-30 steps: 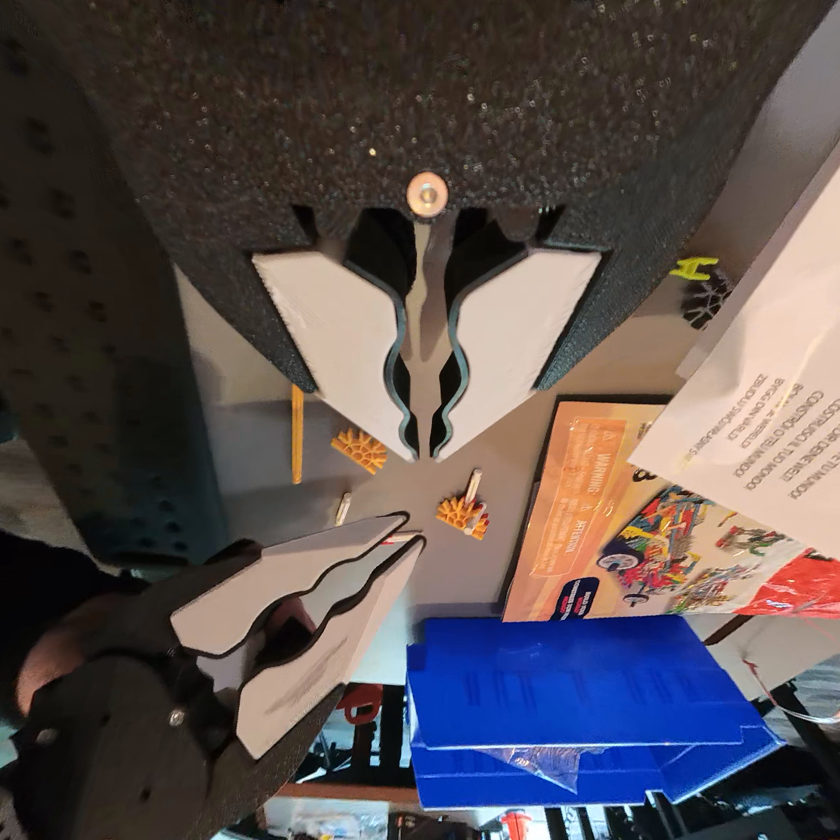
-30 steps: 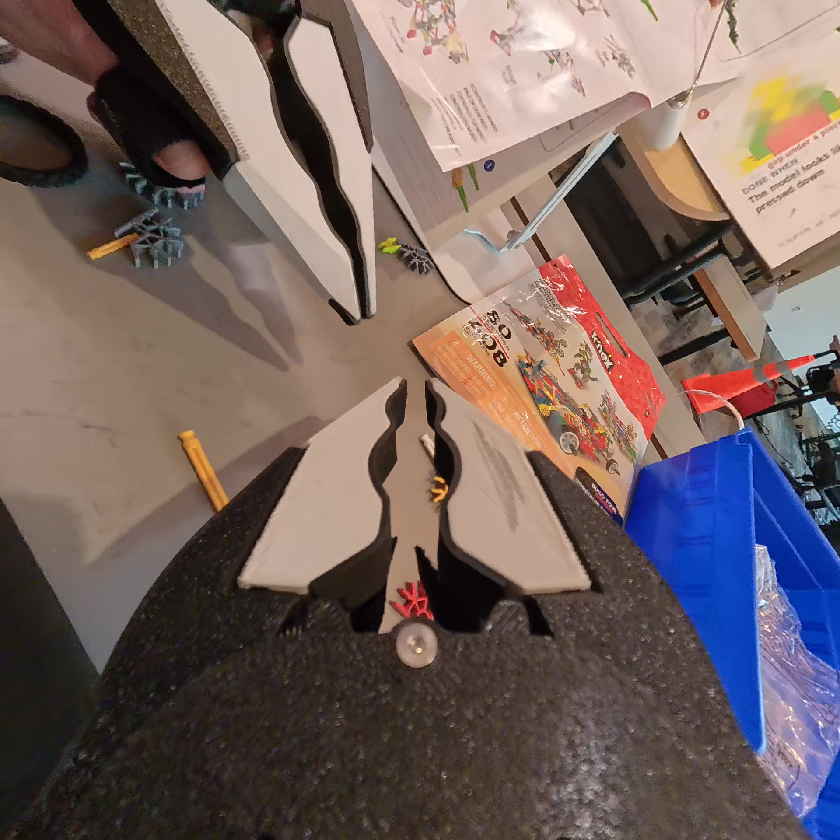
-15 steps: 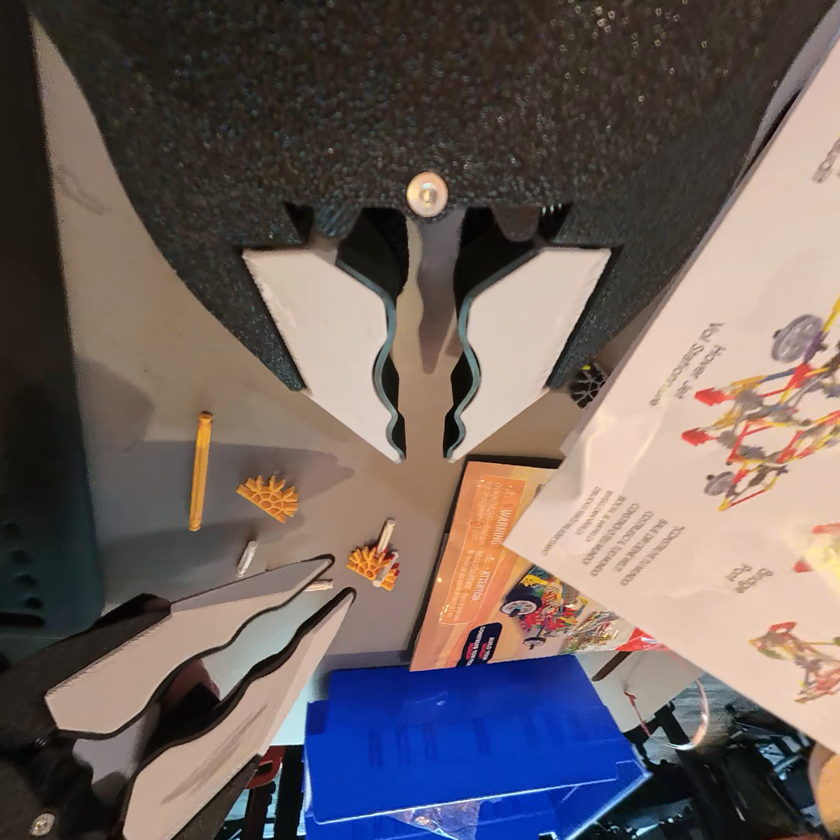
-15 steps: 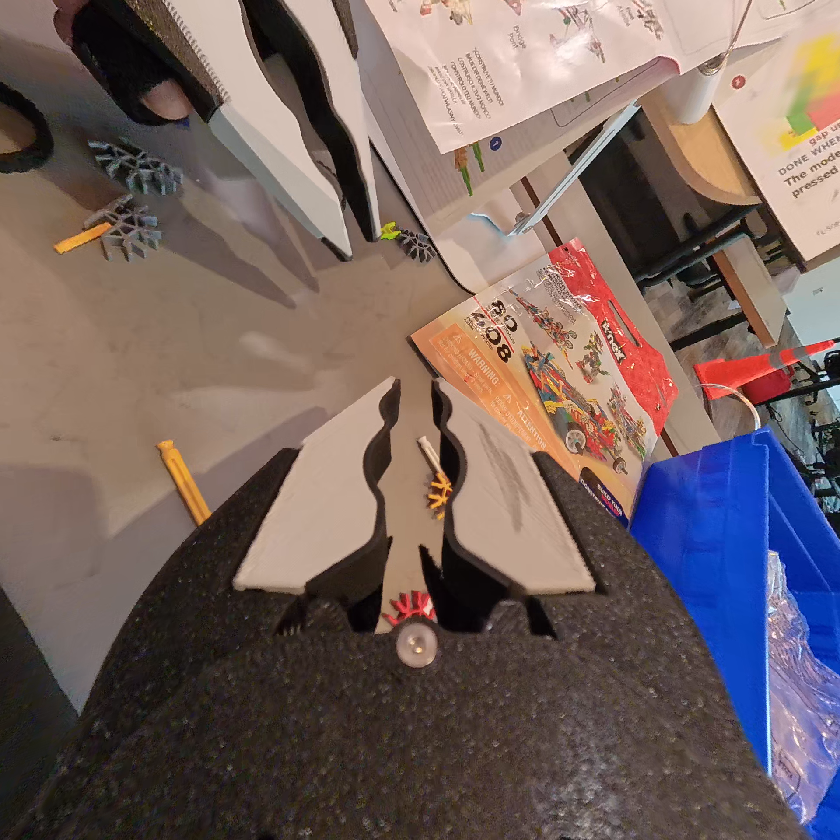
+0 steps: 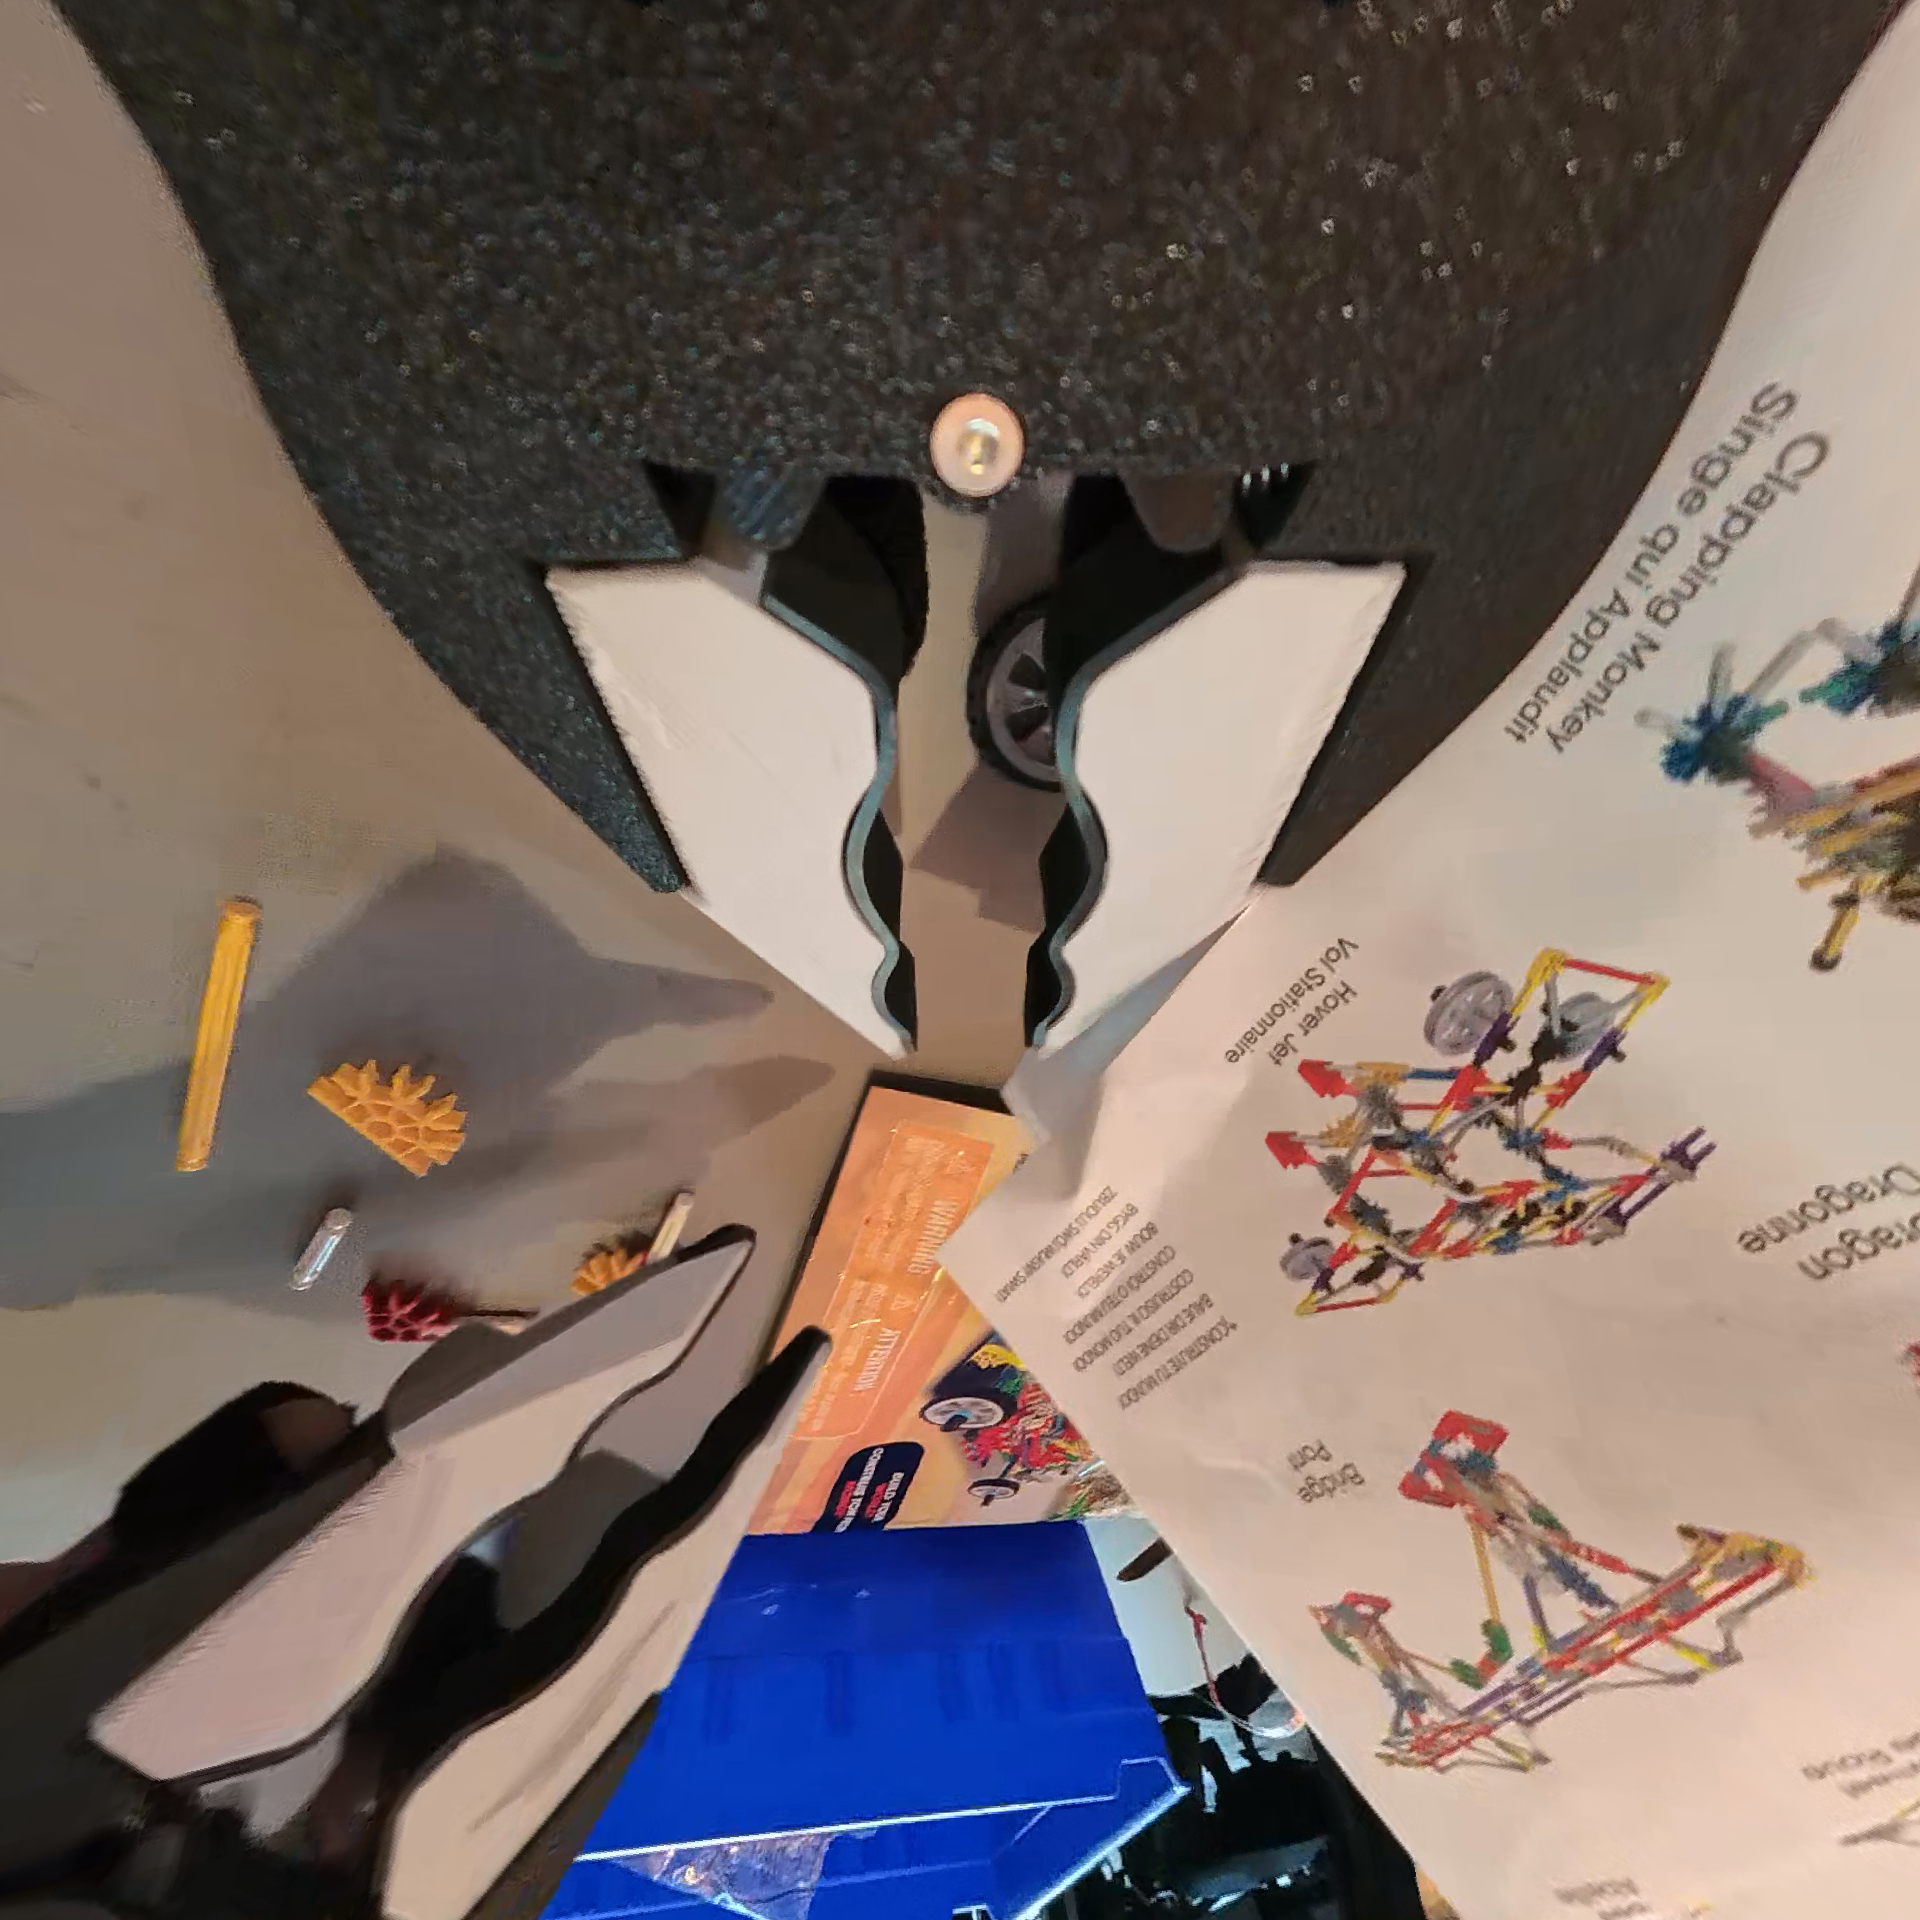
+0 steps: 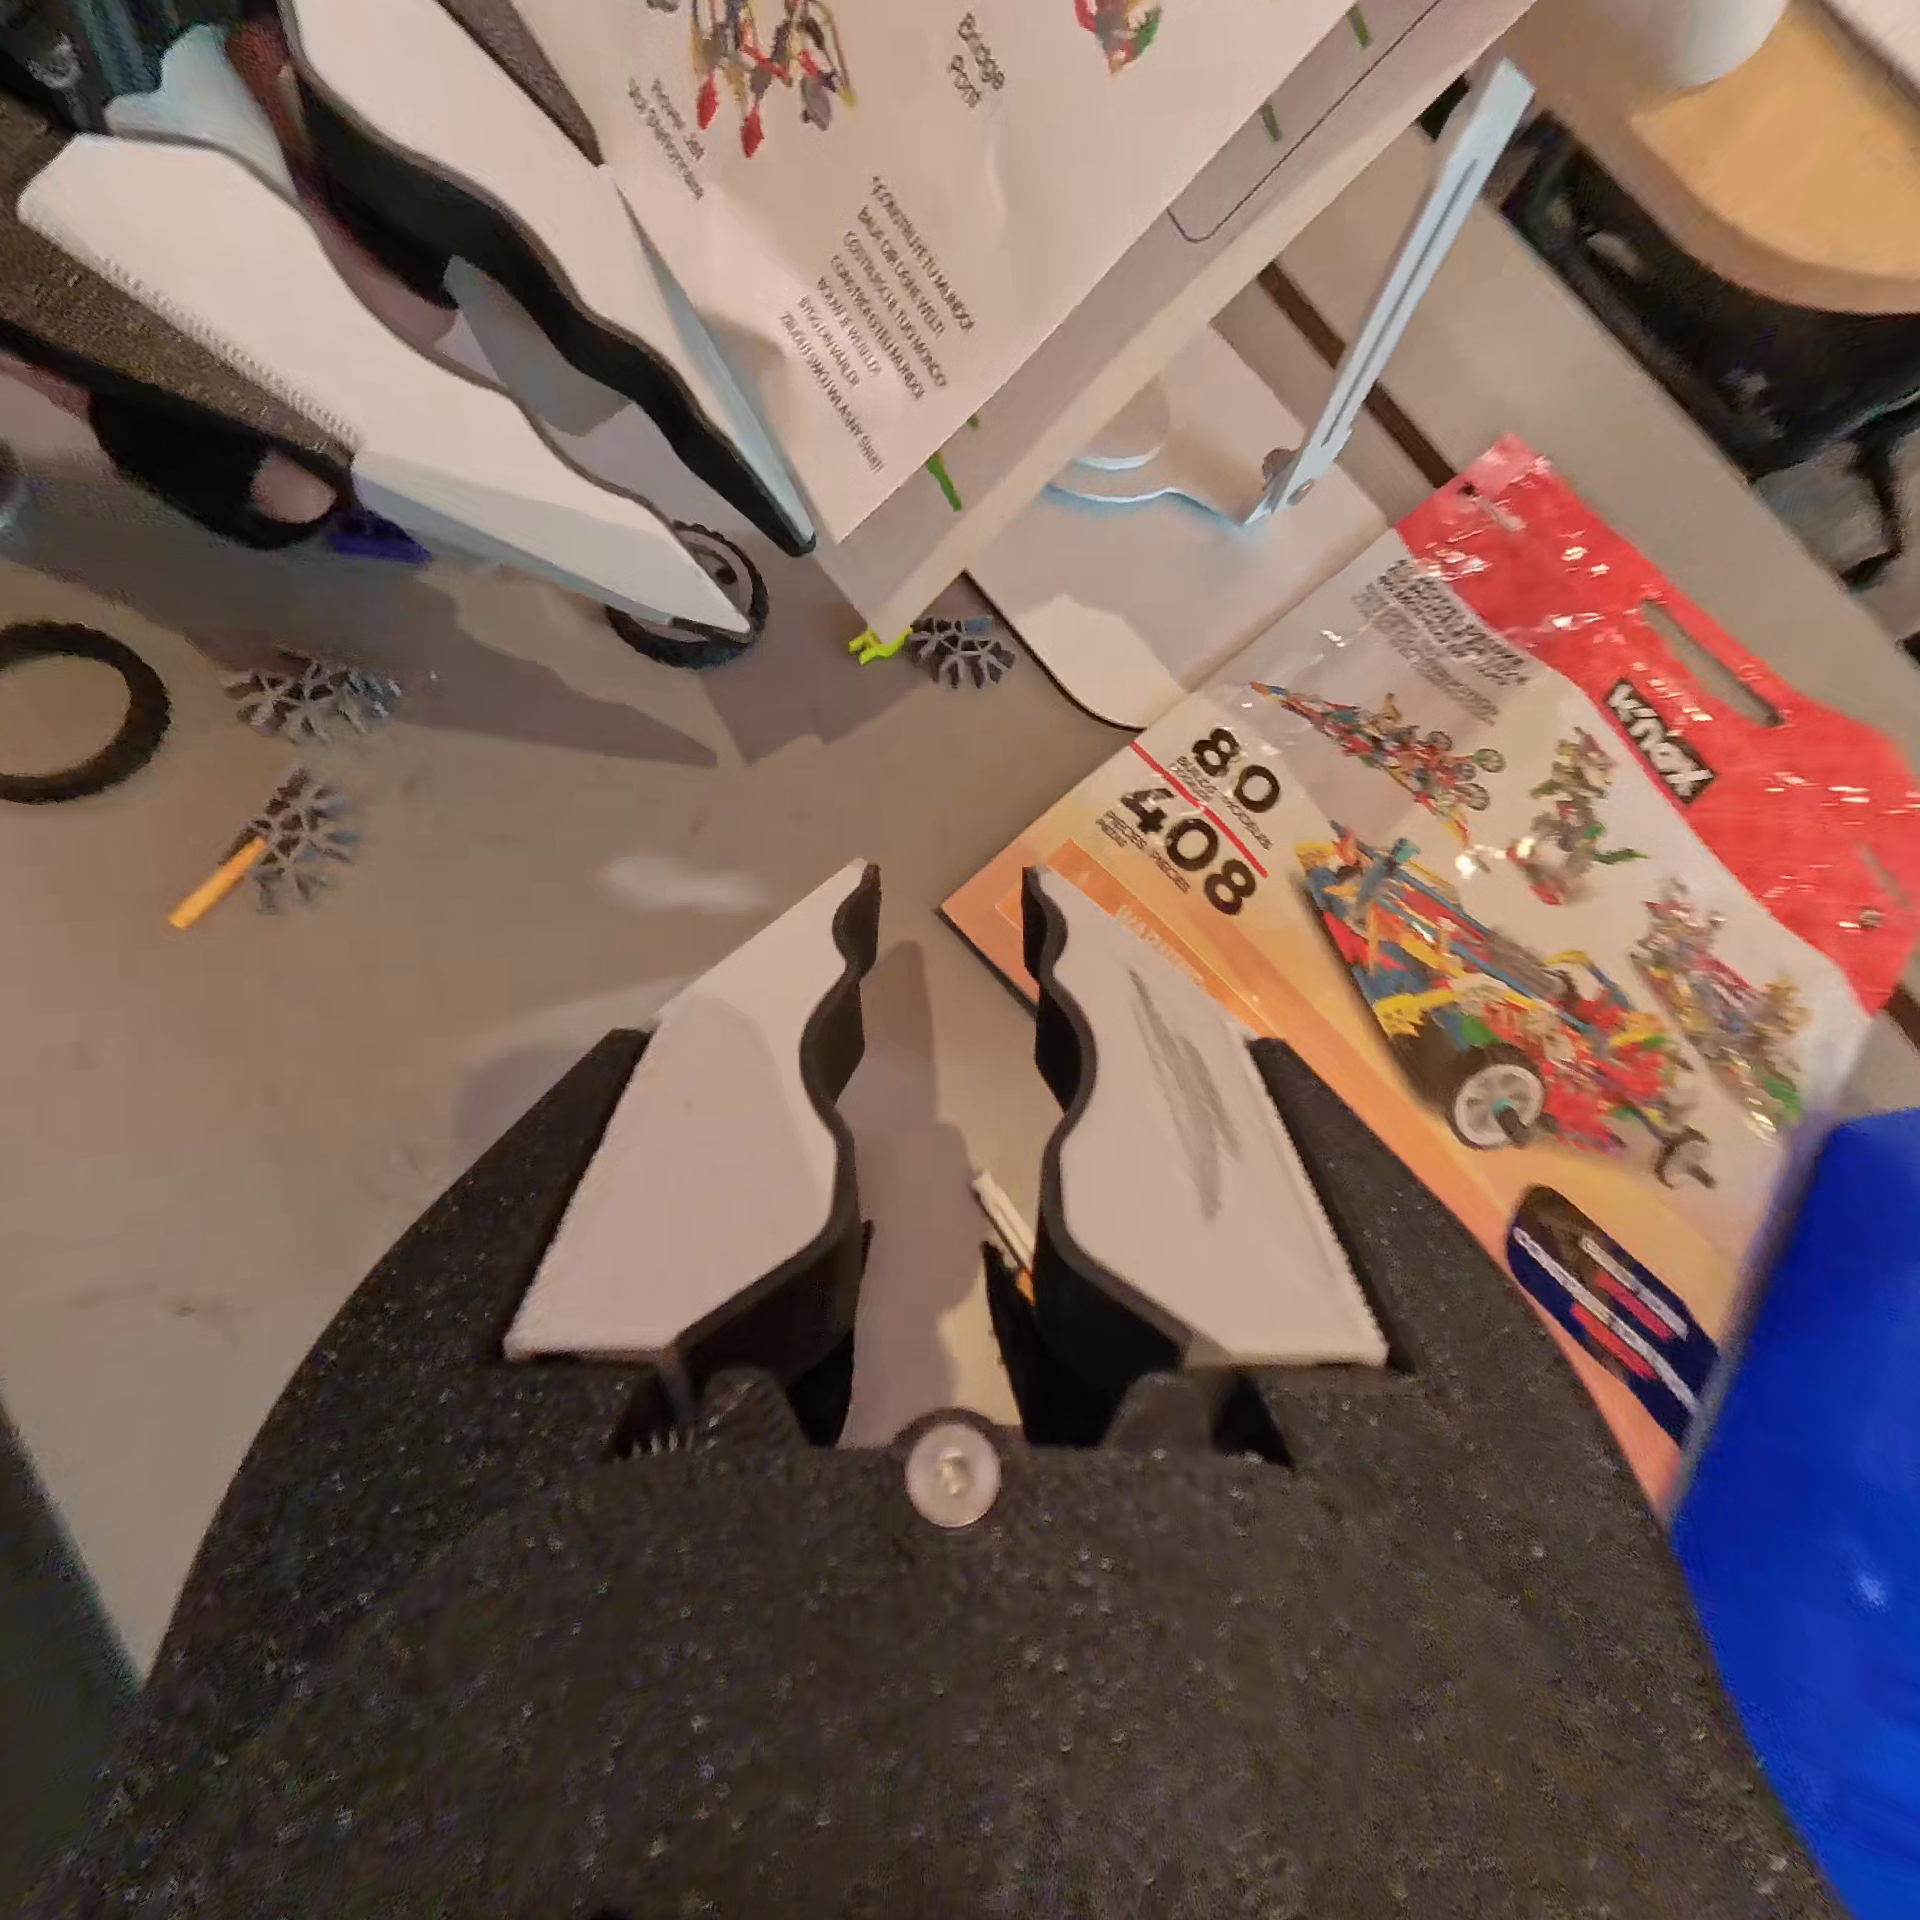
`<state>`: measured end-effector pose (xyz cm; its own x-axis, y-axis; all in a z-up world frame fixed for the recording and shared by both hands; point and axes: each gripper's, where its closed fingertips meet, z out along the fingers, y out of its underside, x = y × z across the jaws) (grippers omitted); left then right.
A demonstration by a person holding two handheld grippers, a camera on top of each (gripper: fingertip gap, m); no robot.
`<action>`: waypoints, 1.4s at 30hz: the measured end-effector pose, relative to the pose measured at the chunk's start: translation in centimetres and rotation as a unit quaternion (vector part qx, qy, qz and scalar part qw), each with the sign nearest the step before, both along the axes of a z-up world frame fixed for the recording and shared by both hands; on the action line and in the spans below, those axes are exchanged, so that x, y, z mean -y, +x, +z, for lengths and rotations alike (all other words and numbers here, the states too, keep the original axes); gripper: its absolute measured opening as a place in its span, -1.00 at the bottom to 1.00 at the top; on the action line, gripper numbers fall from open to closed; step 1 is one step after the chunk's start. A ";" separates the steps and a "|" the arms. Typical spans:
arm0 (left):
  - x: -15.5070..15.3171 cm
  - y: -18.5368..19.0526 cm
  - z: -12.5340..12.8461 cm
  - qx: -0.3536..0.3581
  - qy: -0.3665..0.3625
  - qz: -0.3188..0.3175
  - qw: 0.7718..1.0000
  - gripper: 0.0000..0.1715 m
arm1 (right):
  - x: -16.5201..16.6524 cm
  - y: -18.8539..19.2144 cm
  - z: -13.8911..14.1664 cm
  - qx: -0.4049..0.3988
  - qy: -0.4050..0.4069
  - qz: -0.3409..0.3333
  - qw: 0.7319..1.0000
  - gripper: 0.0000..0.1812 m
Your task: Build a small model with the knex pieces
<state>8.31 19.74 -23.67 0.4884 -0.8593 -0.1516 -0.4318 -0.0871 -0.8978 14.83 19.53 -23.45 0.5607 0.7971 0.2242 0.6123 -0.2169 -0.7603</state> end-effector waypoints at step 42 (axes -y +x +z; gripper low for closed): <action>-2.3 -2.3 -1.5 -0.063 -0.005 0.060 0.996 -0.53 | 3.4 7.5 -2.1 0.091 -0.156 0.042 0.983 -0.68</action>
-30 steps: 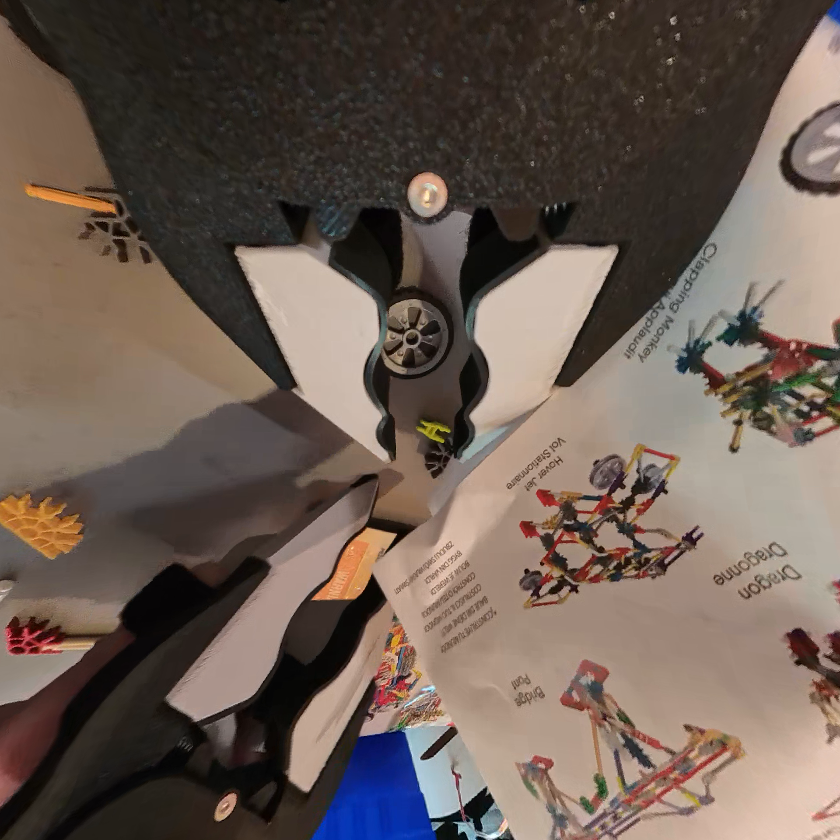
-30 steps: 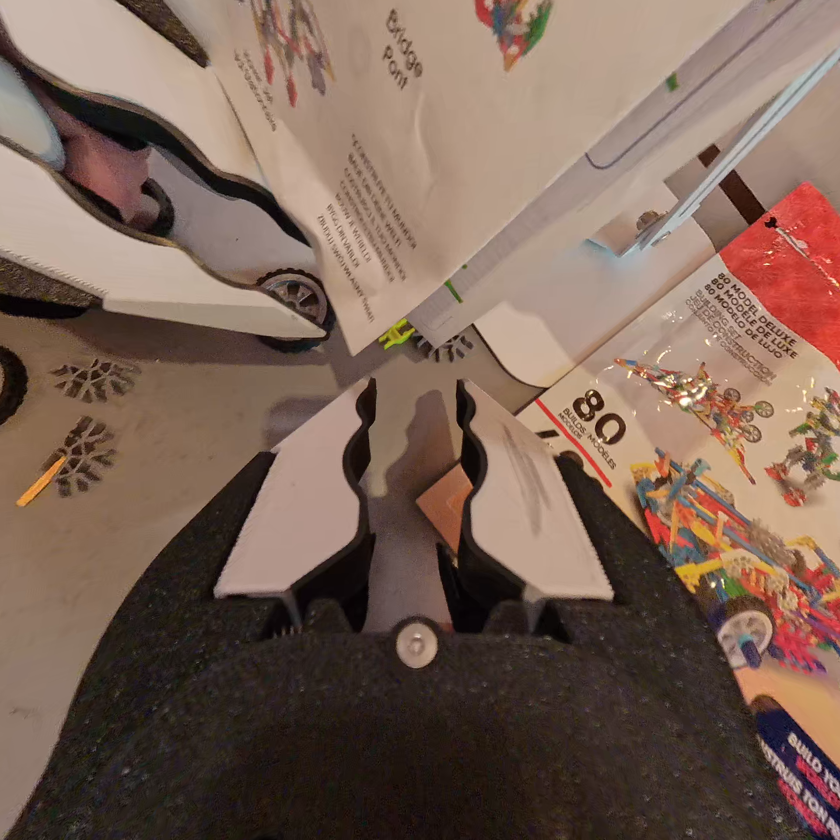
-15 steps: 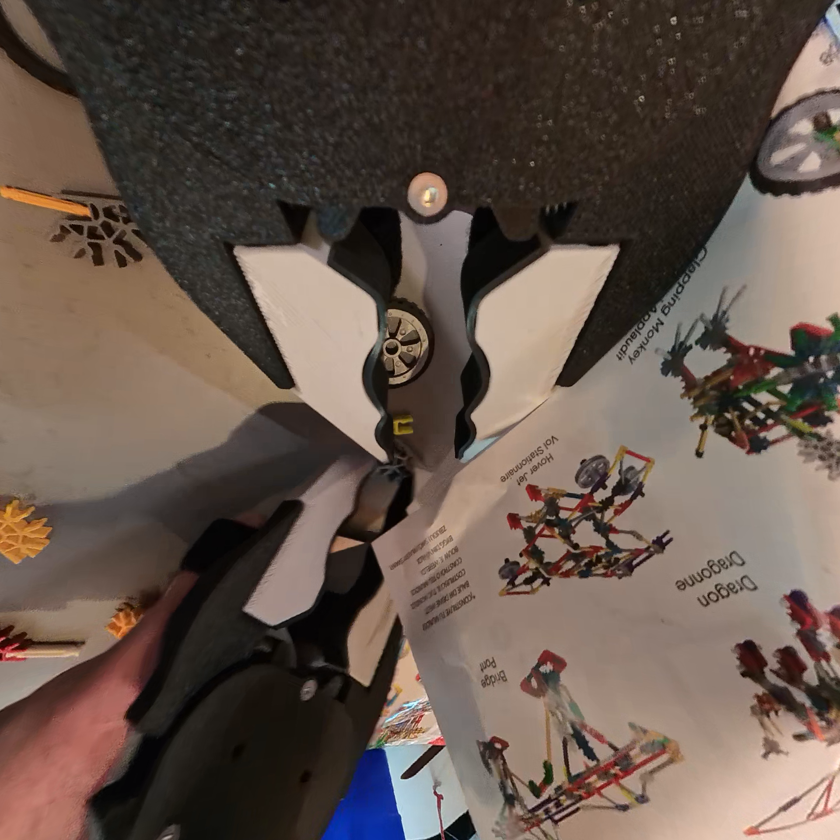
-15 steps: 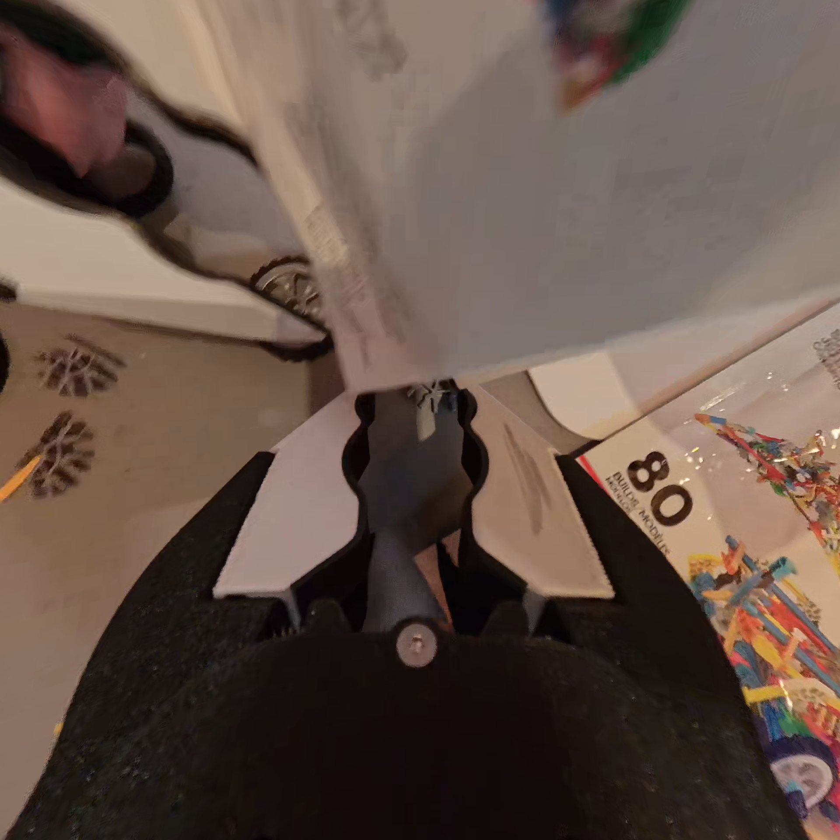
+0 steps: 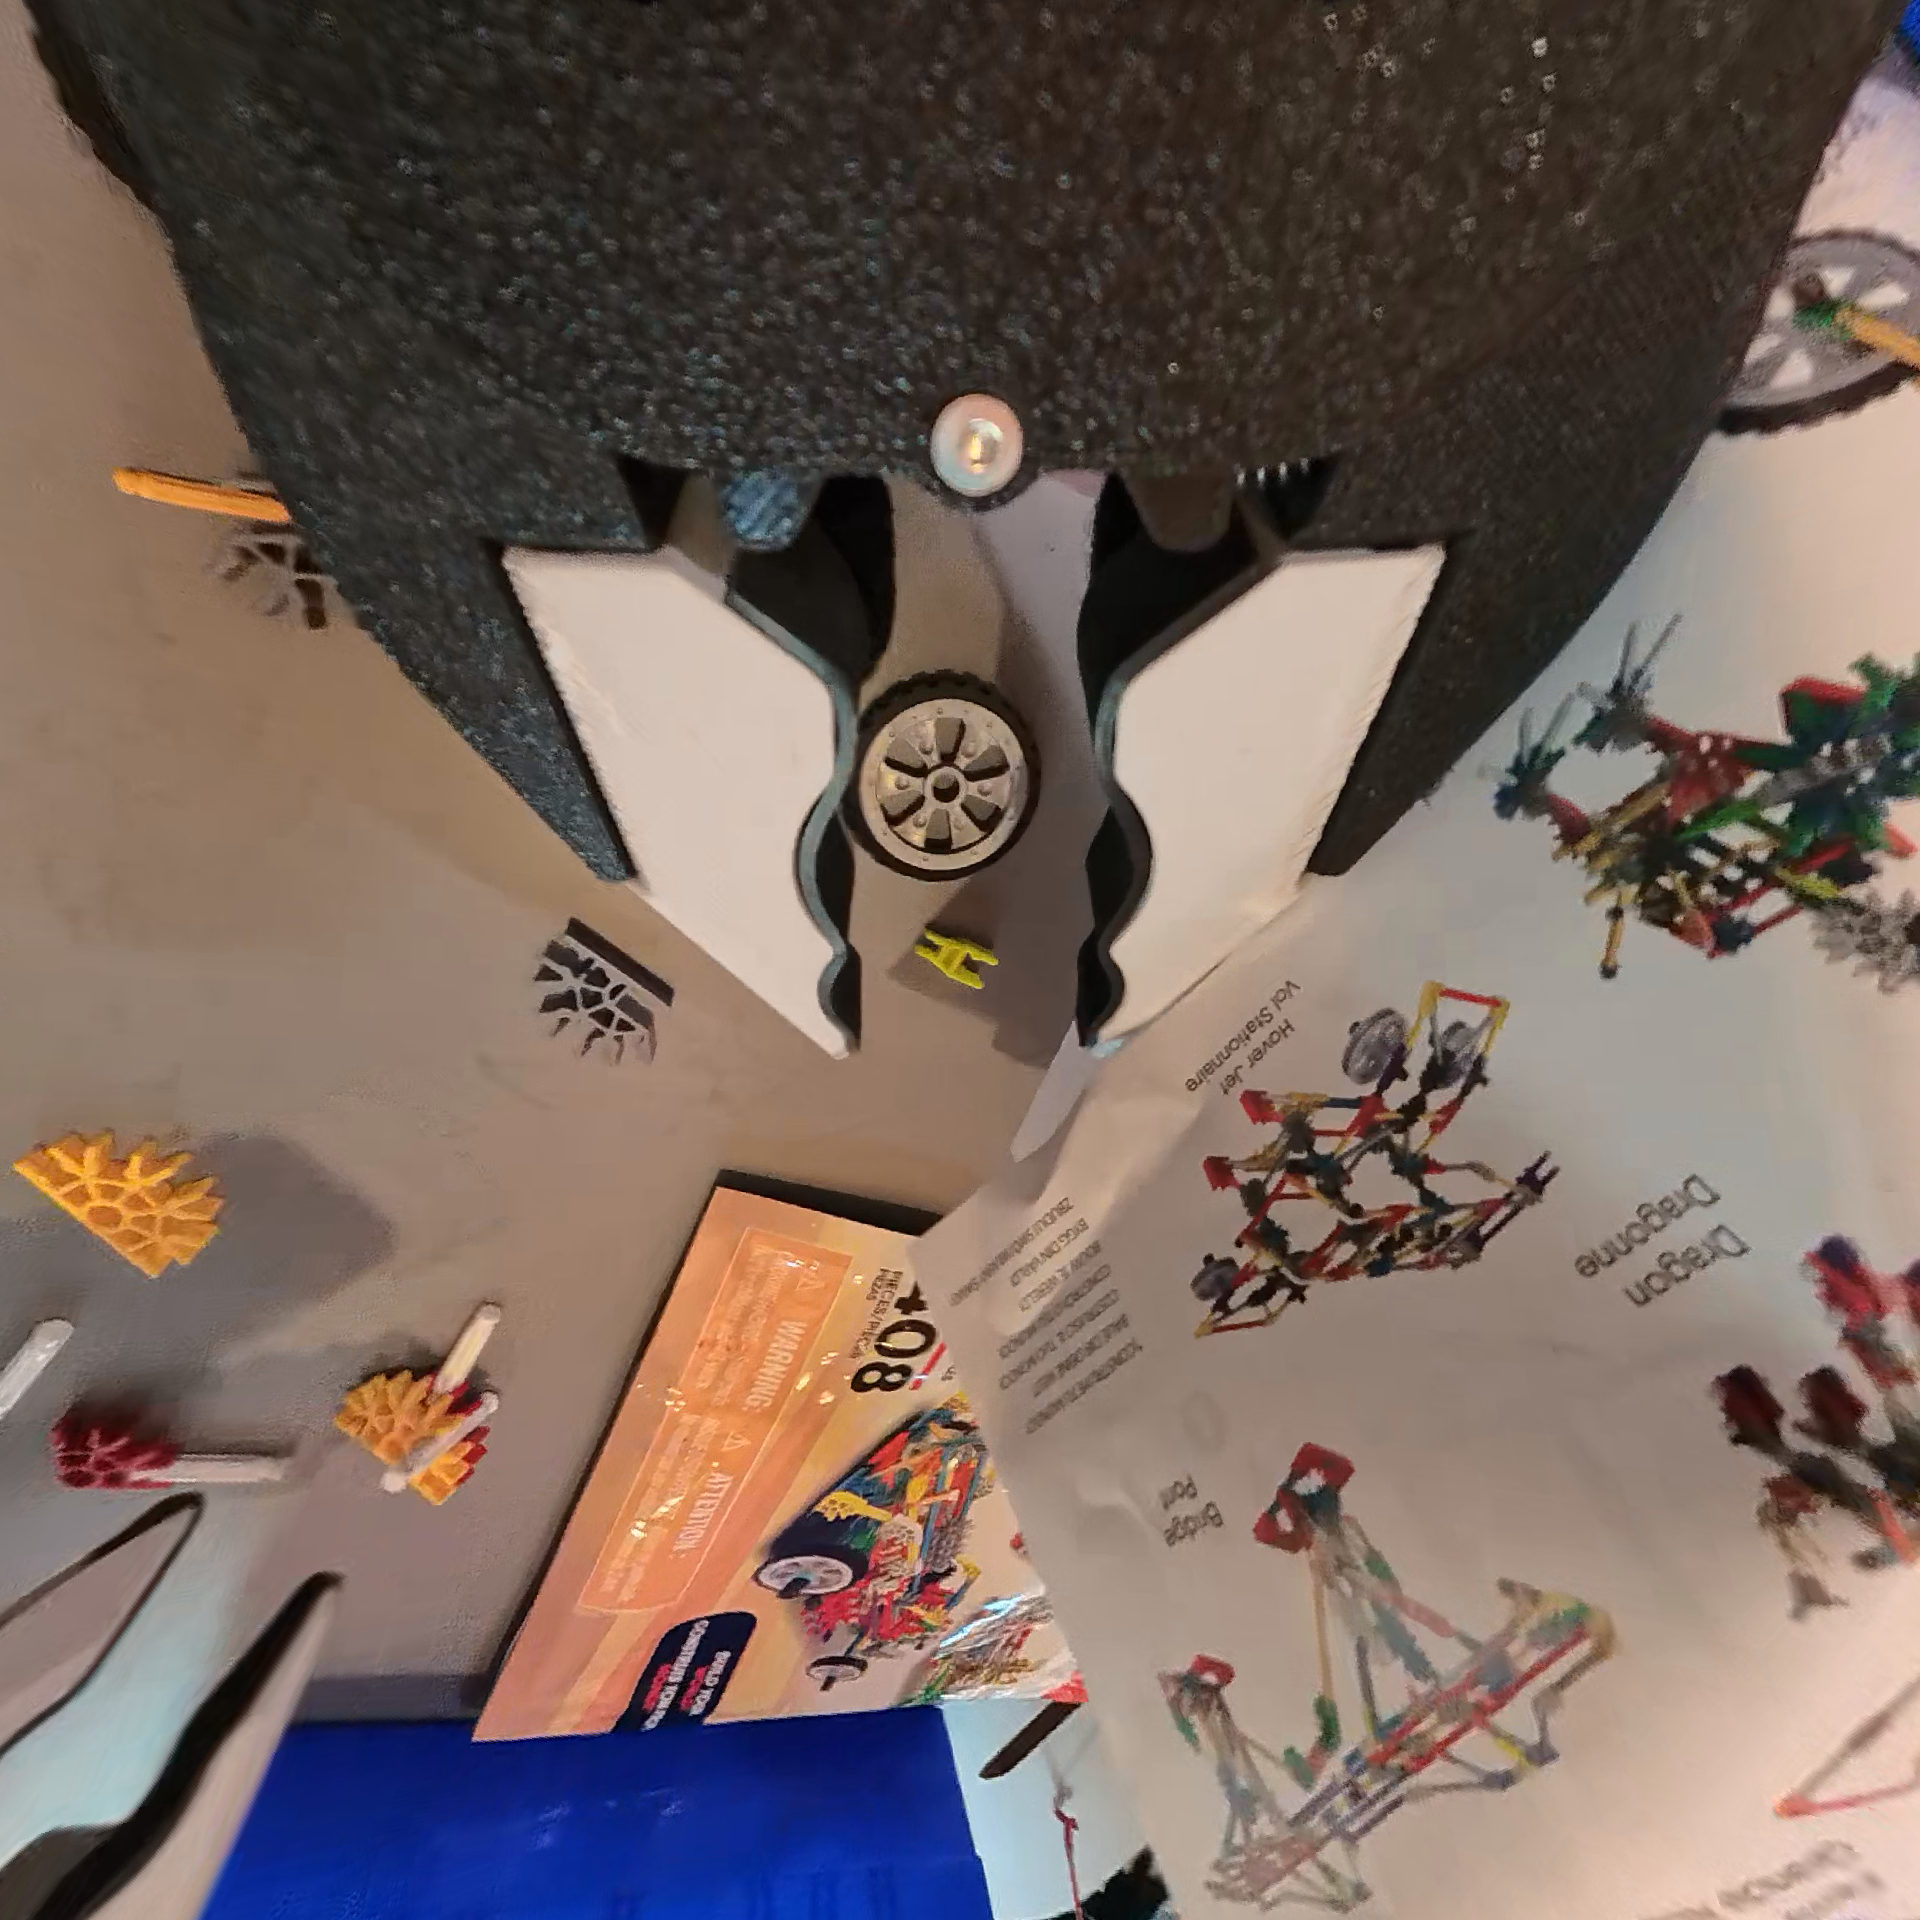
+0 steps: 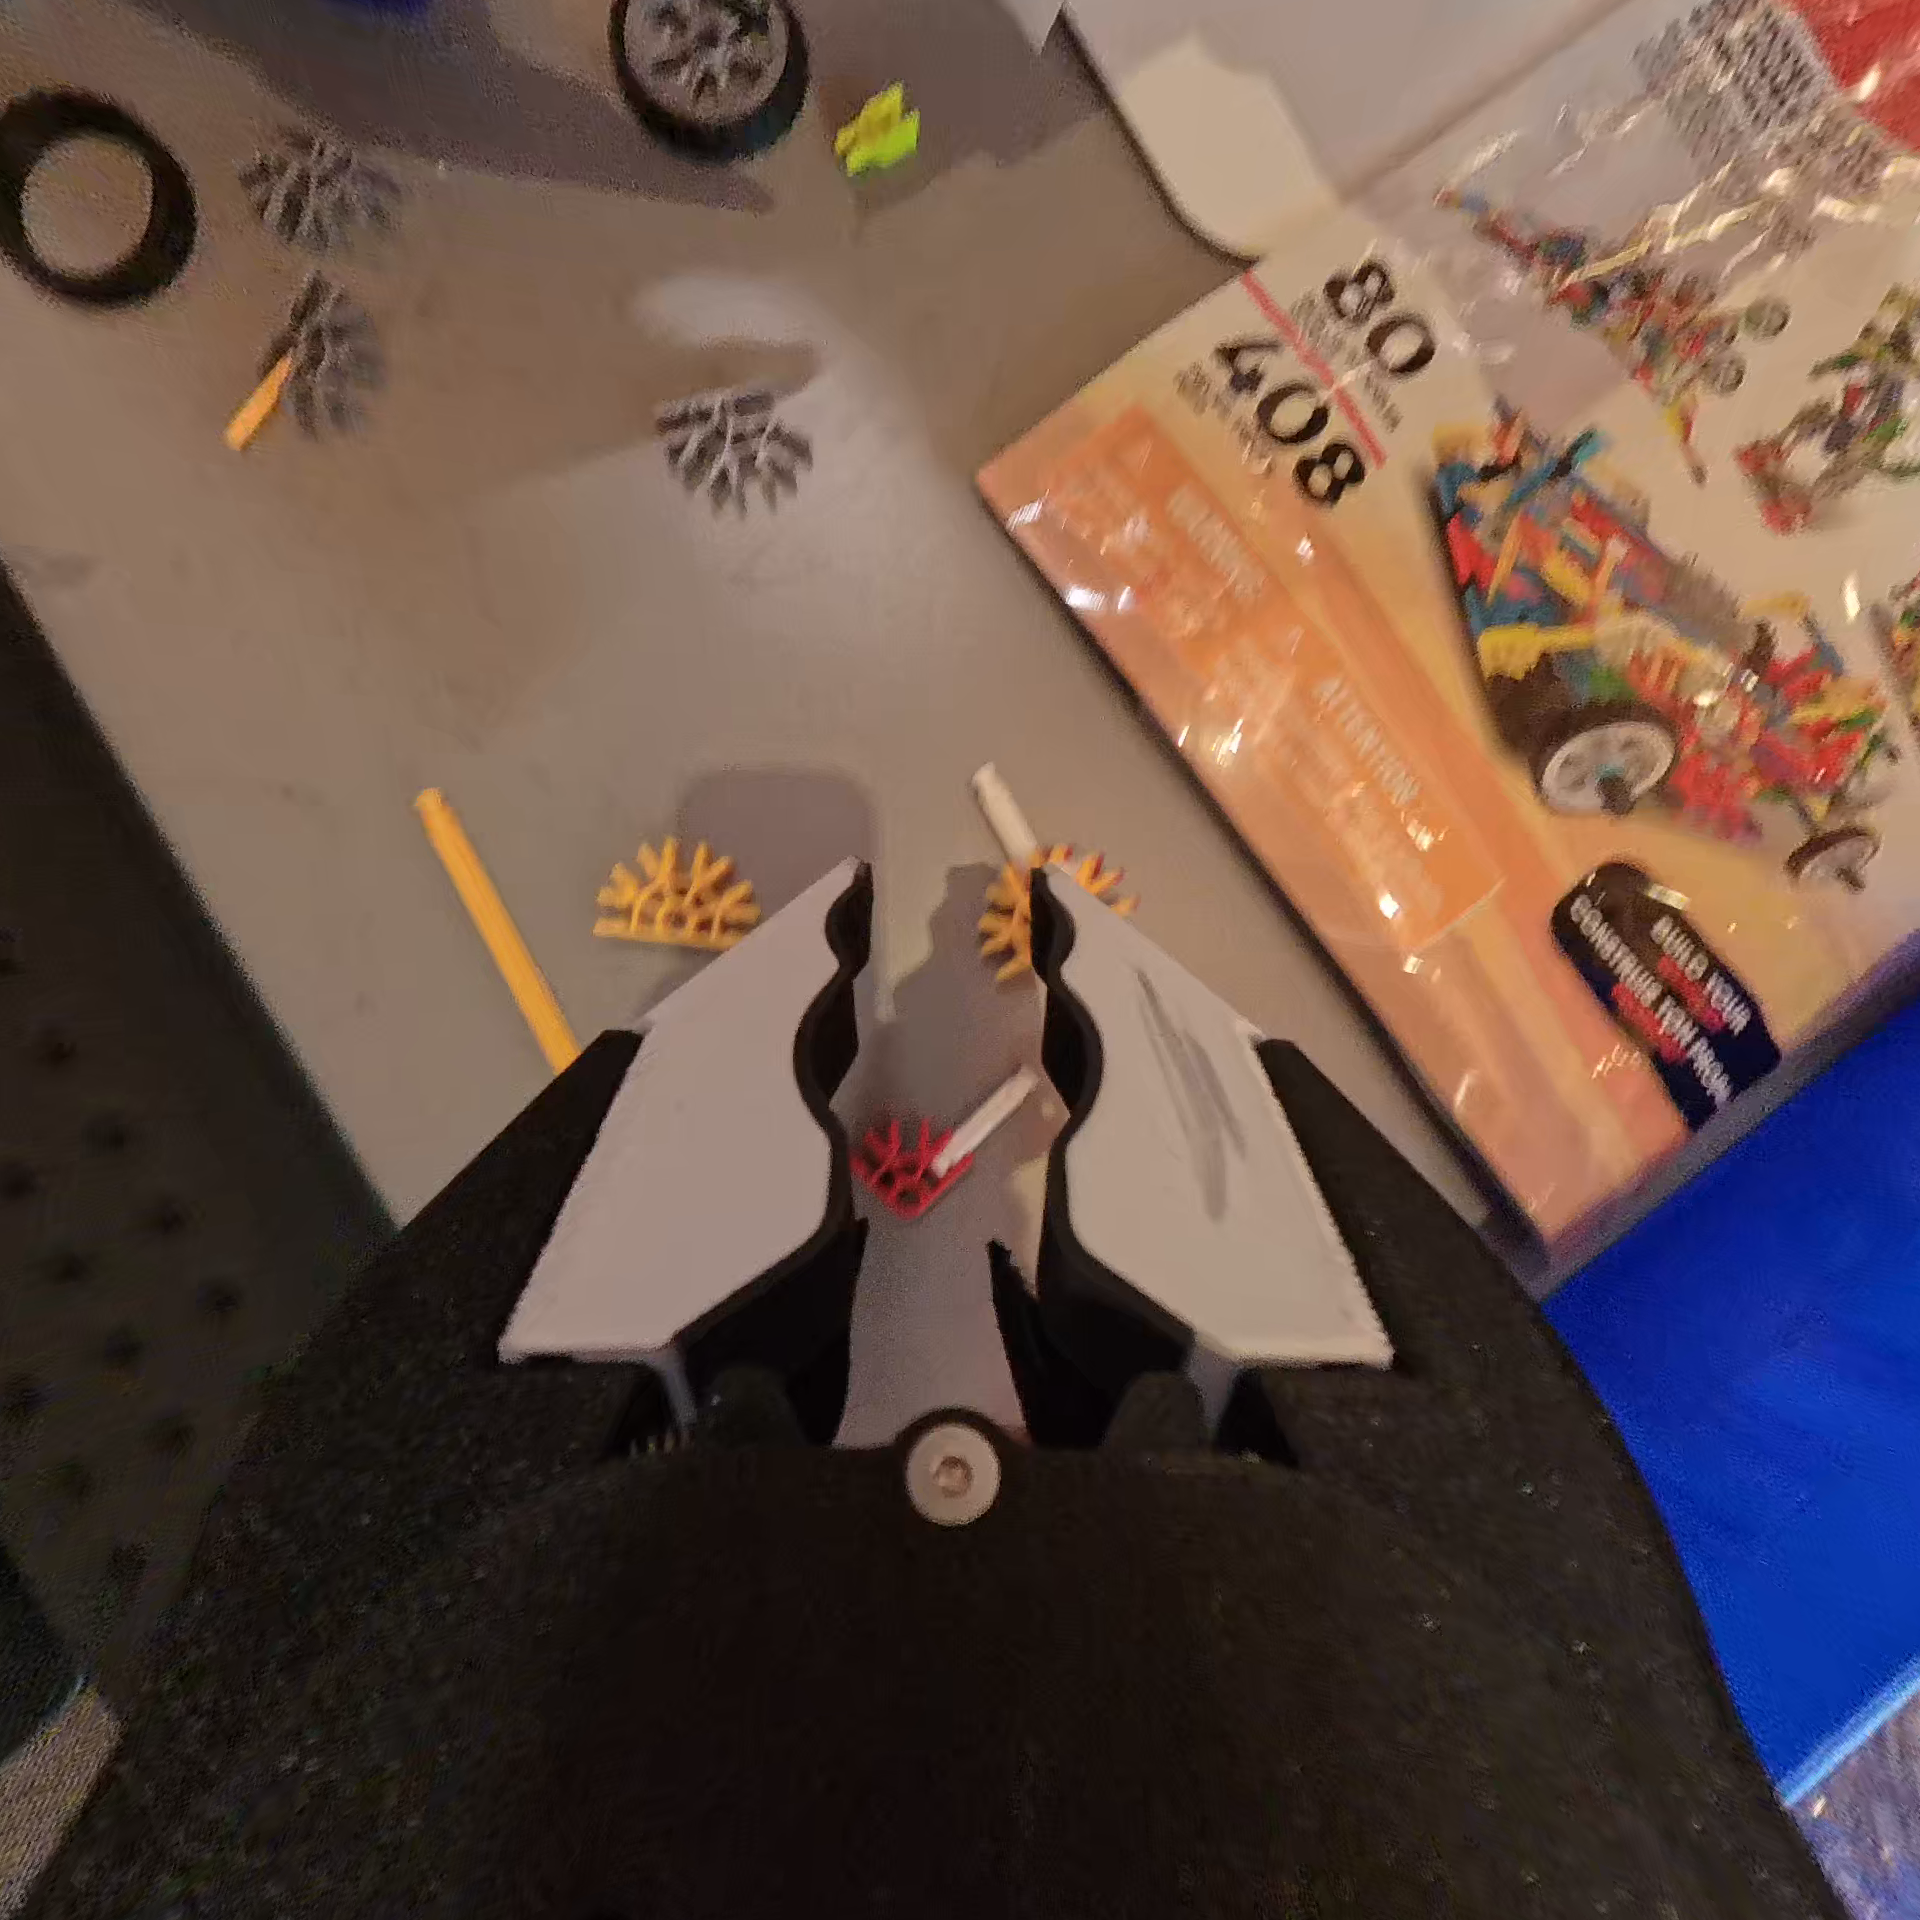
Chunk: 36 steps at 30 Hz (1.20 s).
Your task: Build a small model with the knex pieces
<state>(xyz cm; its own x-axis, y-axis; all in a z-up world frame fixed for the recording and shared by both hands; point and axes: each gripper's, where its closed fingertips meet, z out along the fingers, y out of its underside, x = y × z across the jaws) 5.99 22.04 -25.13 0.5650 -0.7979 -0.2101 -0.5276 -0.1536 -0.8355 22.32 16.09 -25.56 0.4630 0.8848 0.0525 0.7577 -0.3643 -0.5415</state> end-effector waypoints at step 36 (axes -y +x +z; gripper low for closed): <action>8.4 6.4 -4.9 -0.108 -0.088 -0.151 0.979 -0.80 | 5.6 -3.1 -2.2 -0.025 0.018 0.049 0.998 -0.95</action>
